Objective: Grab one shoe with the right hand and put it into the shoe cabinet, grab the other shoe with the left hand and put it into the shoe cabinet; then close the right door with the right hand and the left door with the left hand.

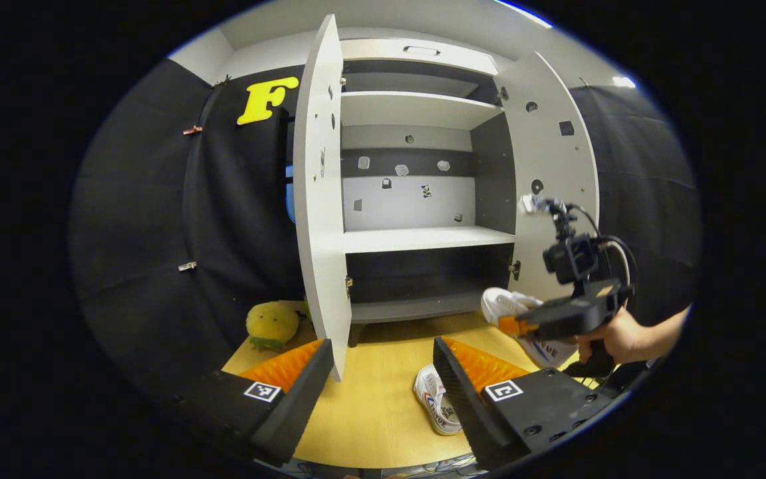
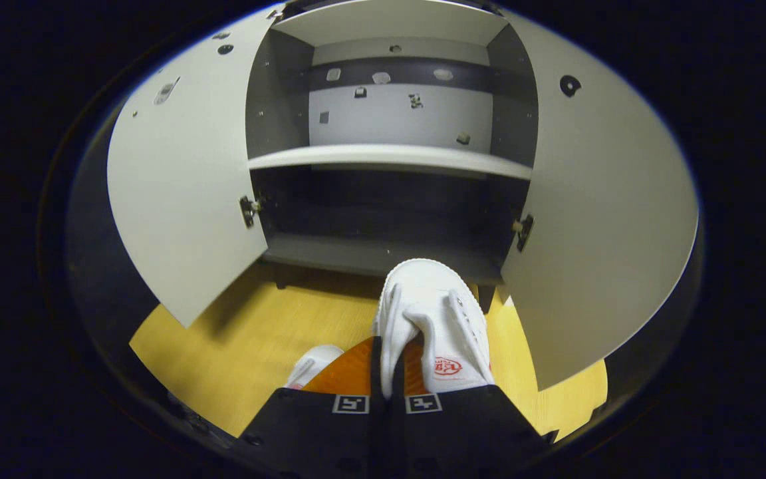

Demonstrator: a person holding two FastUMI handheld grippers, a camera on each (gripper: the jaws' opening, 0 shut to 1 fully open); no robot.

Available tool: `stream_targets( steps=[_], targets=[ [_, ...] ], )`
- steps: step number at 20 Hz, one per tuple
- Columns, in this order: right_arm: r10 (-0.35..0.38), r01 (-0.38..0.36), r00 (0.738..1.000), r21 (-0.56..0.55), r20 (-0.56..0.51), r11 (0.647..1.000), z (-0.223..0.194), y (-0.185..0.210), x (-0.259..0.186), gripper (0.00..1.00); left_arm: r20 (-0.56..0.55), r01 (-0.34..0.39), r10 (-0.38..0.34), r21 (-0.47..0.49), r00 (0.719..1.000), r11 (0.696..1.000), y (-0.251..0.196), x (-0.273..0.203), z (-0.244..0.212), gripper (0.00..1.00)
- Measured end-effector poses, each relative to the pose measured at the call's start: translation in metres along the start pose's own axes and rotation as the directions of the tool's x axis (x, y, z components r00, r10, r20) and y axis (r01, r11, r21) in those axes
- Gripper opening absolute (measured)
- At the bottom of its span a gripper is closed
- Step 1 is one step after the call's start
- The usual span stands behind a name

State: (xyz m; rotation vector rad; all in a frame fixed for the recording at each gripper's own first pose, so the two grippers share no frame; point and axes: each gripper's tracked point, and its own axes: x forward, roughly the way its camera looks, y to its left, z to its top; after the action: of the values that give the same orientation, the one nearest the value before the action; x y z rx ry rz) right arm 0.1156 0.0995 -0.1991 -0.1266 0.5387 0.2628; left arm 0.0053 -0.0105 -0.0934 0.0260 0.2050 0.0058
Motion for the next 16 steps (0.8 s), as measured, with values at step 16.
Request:
stream_targets(
  steps=[16],
  targets=[
    [0.035, -0.029, 0.949, -0.025, 0.312, 0.999, 0.296, -0.007, 0.060, 0.05, 0.058, -0.093, 0.095, -0.031, 0.994, 0.995, 0.017, 0.010, 0.027, 0.95]
  ],
)
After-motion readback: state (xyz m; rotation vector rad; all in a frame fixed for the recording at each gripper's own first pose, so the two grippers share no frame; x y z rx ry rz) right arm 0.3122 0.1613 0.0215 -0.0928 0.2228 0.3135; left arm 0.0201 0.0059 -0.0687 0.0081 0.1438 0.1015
